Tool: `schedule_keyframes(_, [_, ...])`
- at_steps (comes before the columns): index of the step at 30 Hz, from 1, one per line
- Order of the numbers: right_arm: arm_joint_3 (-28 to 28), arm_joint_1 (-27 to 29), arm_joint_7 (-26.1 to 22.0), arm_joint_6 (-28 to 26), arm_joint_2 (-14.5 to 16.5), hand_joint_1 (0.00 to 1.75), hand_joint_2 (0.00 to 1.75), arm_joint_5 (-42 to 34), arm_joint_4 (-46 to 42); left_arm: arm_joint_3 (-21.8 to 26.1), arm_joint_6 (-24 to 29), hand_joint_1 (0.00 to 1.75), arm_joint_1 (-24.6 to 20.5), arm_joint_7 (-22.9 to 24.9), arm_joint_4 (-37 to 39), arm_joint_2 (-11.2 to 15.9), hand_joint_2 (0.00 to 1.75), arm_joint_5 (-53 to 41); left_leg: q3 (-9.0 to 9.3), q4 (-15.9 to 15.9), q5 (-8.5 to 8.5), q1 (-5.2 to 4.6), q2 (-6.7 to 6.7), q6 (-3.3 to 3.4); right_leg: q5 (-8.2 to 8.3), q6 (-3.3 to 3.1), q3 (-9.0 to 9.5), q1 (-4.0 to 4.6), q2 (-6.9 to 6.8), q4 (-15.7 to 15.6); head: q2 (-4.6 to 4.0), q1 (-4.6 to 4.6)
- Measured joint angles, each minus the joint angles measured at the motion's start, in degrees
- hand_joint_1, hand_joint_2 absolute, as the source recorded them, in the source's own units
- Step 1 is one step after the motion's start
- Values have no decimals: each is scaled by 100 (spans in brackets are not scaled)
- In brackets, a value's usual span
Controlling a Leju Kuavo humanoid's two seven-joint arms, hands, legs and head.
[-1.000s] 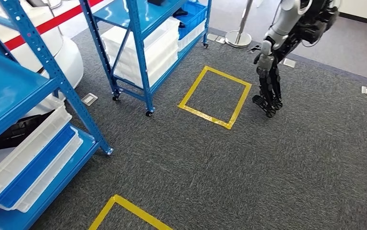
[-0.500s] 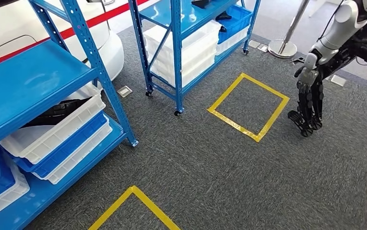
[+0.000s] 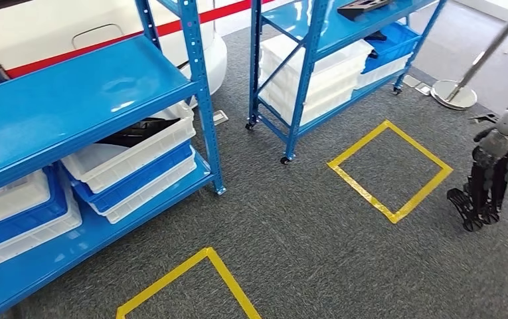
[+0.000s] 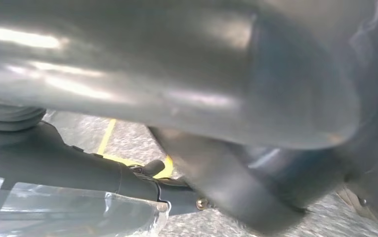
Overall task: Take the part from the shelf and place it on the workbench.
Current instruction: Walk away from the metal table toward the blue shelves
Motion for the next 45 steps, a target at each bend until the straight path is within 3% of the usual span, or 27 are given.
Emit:
schedule_keyframes(2, [-60, 31, 0, -26, 7, 0, 0, -35, 4, -11, 60, 0, -21, -217, 0, 7, 0, -10, -24, -2, 17, 0, -162, 31, -315, -22, -373, -19, 259, 768, 0, 6])
schedule_keyframes(4, [-88, 46, -2, -48, 8, 0, 0, -37, 7, -13, 113, 0, -17, -327, 0, 11, 0, 26, -27, 4, 23, 4, -335, 30, -359, 37, -553, -39, 318, 1095, 0, 5])
schedule_keyframes(6, [-100, 49, -4, -71, 8, 0, 0, -17, 7, -11, 179, 0, -2, -403, 0, 14, 0, 91, -26, 24, 26, 19, -504, 5, -67, 167, -341, -89, 406, 591, 0, 3])
schedule_keyframes(7, [-102, 54, -4, -80, 11, 0, 0, -2, 9, -10, 243, 0, -2, -445, 0, 15, 0, 120, -36, 46, 24, 21, -586, -24, 93, 224, -178, -125, 551, 196, 0, 9])
schedule_keyframes(8, [-102, 60, -6, -92, 15, 0, 0, 18, 10, -9, 343, 0, -7, -503, 0, 15, 0, 143, -57, 73, 19, 17, -670, -60, 215, 238, -49, -147, 683, -128, 0, 9])
schedule_keyframes(10, [-101, 68, -8, -126, 27, 0, 0, 50, 14, -4, 595, 0, -5, -696, 0, 16, 0, 170, -101, 95, 27, 9, -804, -142, 292, 175, 43, -140, 825, -397, 0, 3])
schedule_keyframes(11, [-100, 63, -11, -146, 32, 0, 0, 70, 14, 2, 705, 0, 9, -828, 0, 17, 0, 195, -118, 87, 42, 17, -868, -180, 304, 118, 56, -121, 769, -396, 0, -7])
schedule_keyframes(12, [-99, 56, -15, -159, 38, 0, 0, 101, 14, 15, 743, 0, 30, -965, 1, 23, 0, 253, -132, 83, 54, 33, -875, -213, 320, 70, 73, -123, 701, -397, 0, -11])
schedule_keyframes(14, [-81, 49, -28, -166, 46, 0, 0, 189, 14, 76, 617, 0, 54, -1151, 1, 31, 0, 448, -227, 269, -72, 34, -633, -256, 353, -20, 99, -130, 554, -407, 0, -33])
schedule_keyframes(16, [-44, 60, -41, -152, 48, 0, 0, 267, 14, 191, 392, 0, 43, -1211, 1, 26, 0, 672, -500, 878, -432, 20, -273, -272, 361, -93, 92, -98, 378, -411, 0, -61])
schedule_keyframes(18, [-6, 66, -49, -143, 47, 0, 0, 318, 14, 314, 284, 0, 40, -1234, 0, 4, 0, 818, -806, 1560, -720, 25, -143, -277, 350, -134, 87, -51, 188, -409, 0, -66])
schedule_keyframes(19, [9, 62, -54, -143, 46, 0, 0, 339, 14, 365, 252, 0, 49, -1243, 0, -10, 0, 862, -856, 1688, -726, 26, -118, -272, 342, -145, 87, -35, 101, -408, 0, -67])
schedule_keyframes(20, [26, 54, -60, -143, 47, 0, 0, 355, 14, 409, 224, 0, 58, -1252, 0, -22, 0, 897, -790, 1589, -628, 26, -94, -262, 335, -154, 92, -25, 23, -408, 0, -66])
schedule_keyframes(21, [45, 45, -70, -143, 48, 0, 0, 372, 14, 447, 197, 0, 64, -1264, 0, -33, 0, 928, -622, 1293, -463, 24, -43, -242, 327, -162, 100, -17, -48, -408, 0, -66])
schedule_keyframes(23, [91, 29, -95, -144, 49, 0, 0, 406, 14, 526, 150, 0, 52, -1298, -2, -49, 0, 986, -213, 541, -185, -7, 191, -186, 303, -153, 119, 17, -170, -406, 0, -63])
schedule_keyframes(25, [138, 14, -121, -145, 48, 0, 0, 450, 14, 595, 127, 0, 29, -1335, -5, -67, 0, 1038, -50, 197, -117, -59, 321, -133, 280, -114, 132, 55, -269, -406, 0, -56])
schedule_keyframes(27, [176, -5, -136, -147, 47, 0, 0, 489, 11, 649, 125, 0, 34, -1357, -7, -81, 0, 1079, -63, 163, -100, -91, 200, -79, 271, -63, 157, 77, -365, -422, 0, -55])
schedule_keyframes(29, [214, -16, -142, -152, 38, 0, 0, 521, 5, 701, 132, 0, 48, -1365, -7, -99, 0, 1111, -44, 88, -44, -71, 70, -10, 179, -20, 124, 65, -214, -309, 0, -48])
schedule_keyframes(32, [271, 2, -150, -156, 29, 0, 0, 554, 3, 759, 140, 0, 27, -1376, -7, -141, 0, 1134, -59, 38, 19, -29, -142, 55, -277, -50, -310, 31, 230, 623, 0, -28])
schedule_keyframes(34, [289, 6, -154, -156, 25, 0, 0, 561, 3, 771, 145, 0, 33, -1377, -7, -163, 0, 1147, -73, 42, 33, -29, -309, 57, -425, -18, -559, 15, 309, 1140, 0, -27])
schedule_keyframes(35, [294, 1, -155, -156, 21, 0, 0, 568, 3, 775, 147, 0, 41, -1377, -7, -170, 0, 1162, -74, 47, 39, -26, -394, 48, -357, 32, -541, 2, 326, 1098, 0, -27])
schedule_keyframes(37, [312, -7, -157, -156, 11, 0, 0, 595, 3, 804, 141, 0, 46, -1388, -7, -187, 0, 1213, -74, 64, 50, -15, -571, 19, -23, 156, -238, -54, 444, 442, 0, -27])
schedule_keyframes(39, [350, -4, -159, -156, 8, 0, 0, 629, 5, 854, 139, 0, 38, -1411, -7, -201, 0, 1256, -104, 102, 55, -26, -726, -44, 216, 189, 33, -95, 682, -208, 0, -22])
schedule_keyframes(41, [391, -8, -160, -155, 10, 0, 0, 655, 6, 892, 183, 0, 45, -1428, -7, -214, 0, 1280, -148, 109, 76, -39, -841, -118, 261, 106, 91, -74, 758, -382, 0, -26])
schedule_keyframes(42, [409, -14, -161, -155, 11, 0, 0, 666, 5, 902, 225, 0, 57, -1432, -7, -219, 0, 1288, -166, 100, 95, -28, -892, -148, 280, 50, 96, -76, 692, -387, 0, -34])
schedule_keyframes(43, [422, -21, -163, -155, 13, 0, 0, 674, 5, 910, 271, 0, 71, -1433, -7, -222, 0, 1290, -186, 112, 91, -23, -848, -175, 297, 10, 110, -80, 633, -392, 0, -37])
schedule_keyframes(45, [443, -18, -169, -156, 16, 0, 0, 685, 5, 916, 342, 0, 76, -1439, -7, -228, 0, 1289, -320, 385, -85, -24, -543, -222, 326, -74, 124, -92, 483, -403, 0, -64])
